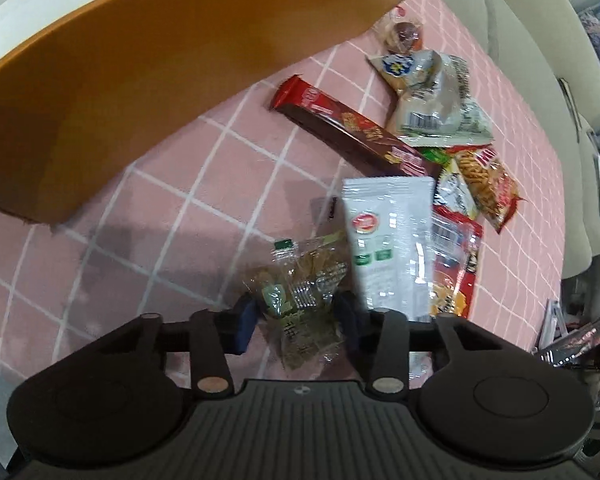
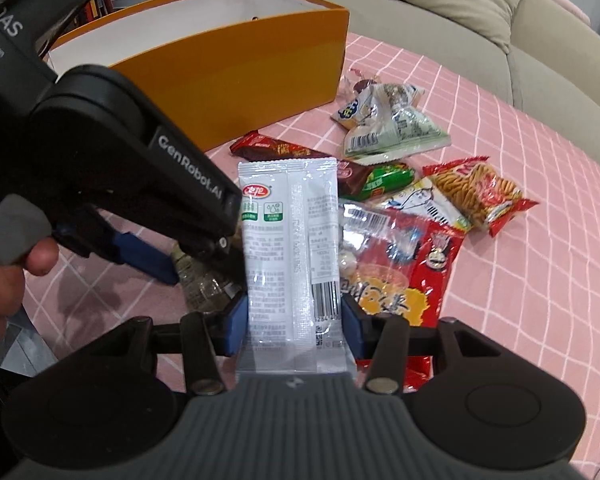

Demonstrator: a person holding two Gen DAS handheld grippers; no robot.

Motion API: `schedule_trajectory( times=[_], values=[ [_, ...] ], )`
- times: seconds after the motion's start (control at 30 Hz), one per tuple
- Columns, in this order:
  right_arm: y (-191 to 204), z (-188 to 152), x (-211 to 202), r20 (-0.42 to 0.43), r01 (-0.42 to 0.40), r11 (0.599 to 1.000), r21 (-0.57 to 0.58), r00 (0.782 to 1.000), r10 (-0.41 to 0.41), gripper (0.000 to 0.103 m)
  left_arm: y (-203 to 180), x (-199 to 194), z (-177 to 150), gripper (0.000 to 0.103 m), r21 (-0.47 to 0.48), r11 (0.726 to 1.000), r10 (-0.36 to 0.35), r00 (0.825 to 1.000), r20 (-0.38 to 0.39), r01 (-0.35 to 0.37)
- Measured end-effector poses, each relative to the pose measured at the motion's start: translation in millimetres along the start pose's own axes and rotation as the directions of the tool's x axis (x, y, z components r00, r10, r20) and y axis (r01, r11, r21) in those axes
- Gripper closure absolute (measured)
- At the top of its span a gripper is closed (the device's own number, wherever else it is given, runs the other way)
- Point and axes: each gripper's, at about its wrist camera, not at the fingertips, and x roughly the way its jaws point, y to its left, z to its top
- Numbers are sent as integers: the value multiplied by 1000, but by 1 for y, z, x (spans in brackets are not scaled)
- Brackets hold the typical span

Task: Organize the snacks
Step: 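Carry the white pouch and nut bag over the orange box with both grippers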

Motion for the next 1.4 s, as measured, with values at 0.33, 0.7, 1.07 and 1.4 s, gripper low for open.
schedule_trajectory(
  times=[0.33,0.7,1.07,1.4],
  values=[
    [0,5,-14,28,6,999,36,1000,-7,57,-9,-32,-2,68,114,993,31,996,86,-41],
    [0,32,-62,99,-52,987,151,994,37,57,-32,-109,-6,68,326,934,63,963,263,-150],
    [36,92,-100,209,-139,987,79,971,120,57,-19,-192,25,68,368,904,52,911,408,-217],
    [82,166,-84,206,-226,973,-39,951,229,57,15,-232,78,68,291,908,150,881,449,-302]
  ],
)
